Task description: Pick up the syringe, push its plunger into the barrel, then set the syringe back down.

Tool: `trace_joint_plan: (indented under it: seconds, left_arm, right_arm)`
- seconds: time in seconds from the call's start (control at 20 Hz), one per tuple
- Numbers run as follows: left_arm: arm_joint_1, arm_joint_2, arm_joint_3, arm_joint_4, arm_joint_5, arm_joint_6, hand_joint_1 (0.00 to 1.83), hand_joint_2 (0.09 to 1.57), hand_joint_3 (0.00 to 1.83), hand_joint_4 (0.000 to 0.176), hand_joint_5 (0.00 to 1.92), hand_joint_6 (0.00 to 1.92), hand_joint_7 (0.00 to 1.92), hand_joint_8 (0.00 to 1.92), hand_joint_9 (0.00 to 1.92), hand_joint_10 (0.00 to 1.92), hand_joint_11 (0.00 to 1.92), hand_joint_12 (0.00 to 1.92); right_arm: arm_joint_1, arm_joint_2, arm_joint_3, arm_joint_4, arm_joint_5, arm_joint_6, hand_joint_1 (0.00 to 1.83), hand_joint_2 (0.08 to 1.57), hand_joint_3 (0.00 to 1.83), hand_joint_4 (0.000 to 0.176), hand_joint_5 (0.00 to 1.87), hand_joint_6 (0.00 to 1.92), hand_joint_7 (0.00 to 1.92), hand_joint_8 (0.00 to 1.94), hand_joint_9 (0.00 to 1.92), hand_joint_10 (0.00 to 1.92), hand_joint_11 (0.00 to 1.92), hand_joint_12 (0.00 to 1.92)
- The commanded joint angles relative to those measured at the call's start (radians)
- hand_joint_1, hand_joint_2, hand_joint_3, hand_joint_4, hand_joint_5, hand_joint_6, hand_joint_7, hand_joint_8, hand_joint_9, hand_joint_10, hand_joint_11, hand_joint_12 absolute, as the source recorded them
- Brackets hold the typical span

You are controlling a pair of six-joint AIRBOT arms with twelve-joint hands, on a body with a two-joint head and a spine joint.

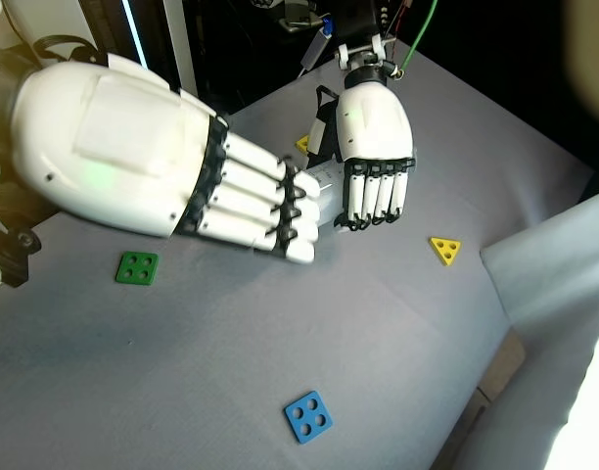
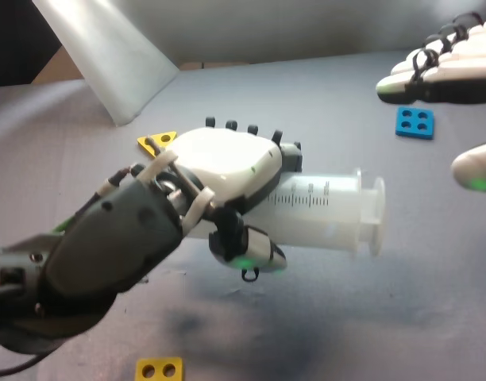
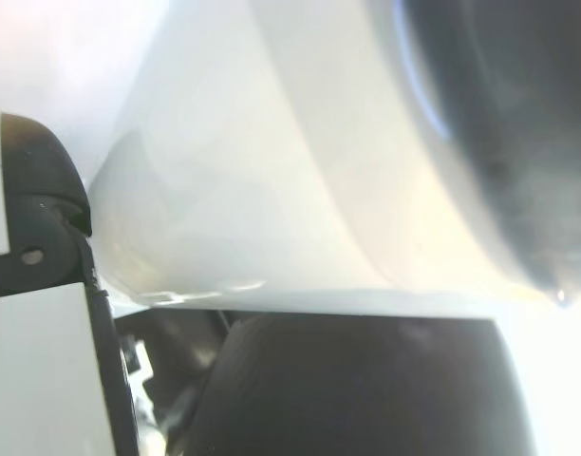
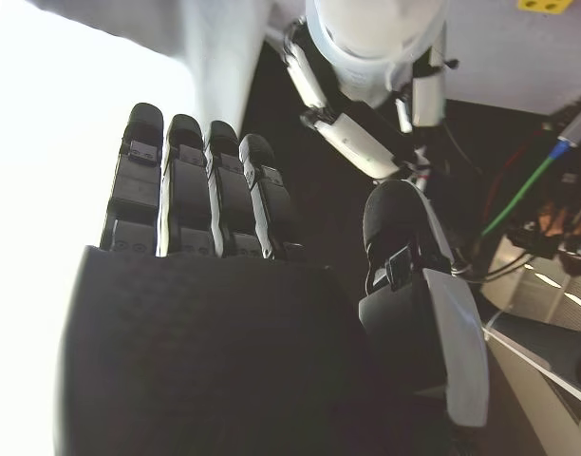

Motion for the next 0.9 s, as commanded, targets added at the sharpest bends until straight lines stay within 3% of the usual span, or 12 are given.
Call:
trace_joint_plan:
  seconds: [0.0,0.35,0.7,0.85]
  left_arm:
    - [0.001,-0.008,0.001,0.078,-0.079,-0.024,1.33,1.27,0.00,0.000,0.57,1.32,0.75,1.56,0.63,1.58,0.45,1.46]
    - [0.079,-0.032,0.012,0.161,-0.117,-0.118,1.33,1.27,0.00,0.000,0.59,1.31,0.74,1.59,0.61,1.59,0.42,1.47]
    - [0.097,-0.054,0.031,0.195,-0.119,-0.153,1.33,1.29,0.00,0.000,0.50,1.39,0.75,1.54,0.61,1.62,0.42,1.49]
    - [0.097,-0.056,0.031,0.200,-0.119,-0.157,1.33,1.27,0.00,0.000,0.58,1.35,0.74,1.57,0.61,1.59,0.40,1.50]
  right_arm:
    - [-0.010,-0.010,0.002,0.028,-0.024,-0.012,0.00,1.33,0.00,0.000,0.07,0.00,0.06,0.00,0.05,0.00,0.00,0.19]
    - [-0.115,-0.069,0.003,0.029,-0.054,-0.013,0.00,1.33,0.00,0.000,0.08,0.00,0.07,0.00,0.05,0.00,0.00,0.17]
    - [-0.120,-0.083,0.003,0.029,-0.091,-0.012,0.00,1.33,0.00,0.000,0.10,0.00,0.09,0.00,0.07,0.00,0.00,0.22]
    - [-0.120,-0.086,0.003,0.030,-0.076,-0.012,0.00,1.33,0.00,0.000,0.11,0.01,0.10,0.00,0.08,0.01,0.00,0.26]
